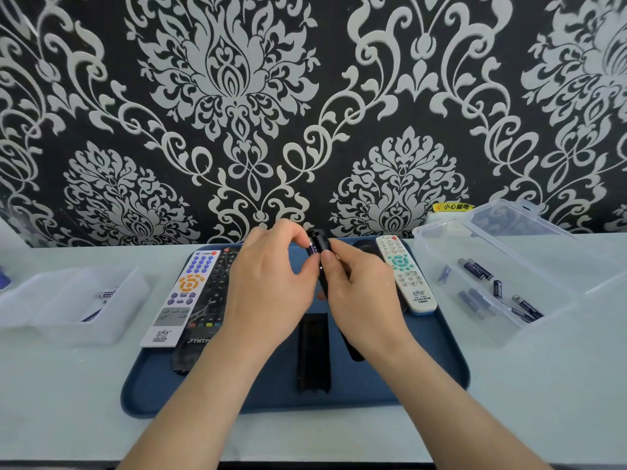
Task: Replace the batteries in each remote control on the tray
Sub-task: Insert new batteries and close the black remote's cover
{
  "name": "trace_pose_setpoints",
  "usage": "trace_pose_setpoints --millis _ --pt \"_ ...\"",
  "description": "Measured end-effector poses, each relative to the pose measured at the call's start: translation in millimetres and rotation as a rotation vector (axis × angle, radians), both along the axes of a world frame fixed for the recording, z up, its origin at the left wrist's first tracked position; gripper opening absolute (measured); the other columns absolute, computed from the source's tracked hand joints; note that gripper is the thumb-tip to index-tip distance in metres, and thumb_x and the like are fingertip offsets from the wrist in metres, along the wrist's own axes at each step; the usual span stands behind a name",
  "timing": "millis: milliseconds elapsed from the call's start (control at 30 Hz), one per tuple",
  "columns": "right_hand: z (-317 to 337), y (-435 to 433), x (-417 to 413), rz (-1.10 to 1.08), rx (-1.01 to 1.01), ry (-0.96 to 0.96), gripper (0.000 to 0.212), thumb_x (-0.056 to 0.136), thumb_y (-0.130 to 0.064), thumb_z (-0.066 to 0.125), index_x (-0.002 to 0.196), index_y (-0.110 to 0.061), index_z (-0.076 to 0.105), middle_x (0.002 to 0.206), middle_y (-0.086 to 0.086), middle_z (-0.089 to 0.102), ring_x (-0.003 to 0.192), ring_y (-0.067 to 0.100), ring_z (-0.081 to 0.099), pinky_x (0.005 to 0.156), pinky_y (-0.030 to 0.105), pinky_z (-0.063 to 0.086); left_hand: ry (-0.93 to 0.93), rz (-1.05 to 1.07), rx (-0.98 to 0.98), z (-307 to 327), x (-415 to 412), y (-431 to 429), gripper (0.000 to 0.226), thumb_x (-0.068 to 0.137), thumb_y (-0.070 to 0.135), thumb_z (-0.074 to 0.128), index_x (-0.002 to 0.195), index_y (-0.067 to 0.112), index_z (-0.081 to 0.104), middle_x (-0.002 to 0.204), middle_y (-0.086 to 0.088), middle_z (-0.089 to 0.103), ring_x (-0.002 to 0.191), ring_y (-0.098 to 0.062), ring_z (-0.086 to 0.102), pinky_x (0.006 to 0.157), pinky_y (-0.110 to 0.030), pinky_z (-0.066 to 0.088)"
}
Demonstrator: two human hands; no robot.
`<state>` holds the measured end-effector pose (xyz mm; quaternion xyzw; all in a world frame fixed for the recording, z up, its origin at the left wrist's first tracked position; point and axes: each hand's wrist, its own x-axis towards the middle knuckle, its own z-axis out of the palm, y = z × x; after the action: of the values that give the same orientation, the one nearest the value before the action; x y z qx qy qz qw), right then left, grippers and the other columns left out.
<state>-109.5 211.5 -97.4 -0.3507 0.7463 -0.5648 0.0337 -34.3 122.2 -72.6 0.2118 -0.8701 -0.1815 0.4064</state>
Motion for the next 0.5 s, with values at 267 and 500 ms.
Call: trace_pose_setpoints --millis 267,500 --pt "0.0 0.1 2.0 0.015 0.026 -0.01 0.034 0.093 -0.039 0.04 0.093 -0.018 0.067 0.075 0.0 0.067 0.073 0.027 0.065 0.07 0.051 0.056 0.048 -0.037 0.162 2.7 -5.8 -12.4 0.023 0.078 0.019 0.072 0.08 0.027 0.051 0.073 0.013 0.055 0.066 0.001 0.045 0.063 -0.012 0.034" --pt "-0.9 -0.7 4.1 0.065 -0.003 -0.07 0.029 0.097 -0.03 0.046 0.088 -0.013 0.068 0.075 -0.002 0.069 0.073 0.023 0.067 0.07 0.05 0.058 0.146 -0.133 0.422 4.9 -6.4 -15.0 0.028 0.075 0.004 0.067 0.083 0.026 0.053 0.073 0.004 0.054 0.066 -0.006 0.05 0.062 -0.014 0.043"
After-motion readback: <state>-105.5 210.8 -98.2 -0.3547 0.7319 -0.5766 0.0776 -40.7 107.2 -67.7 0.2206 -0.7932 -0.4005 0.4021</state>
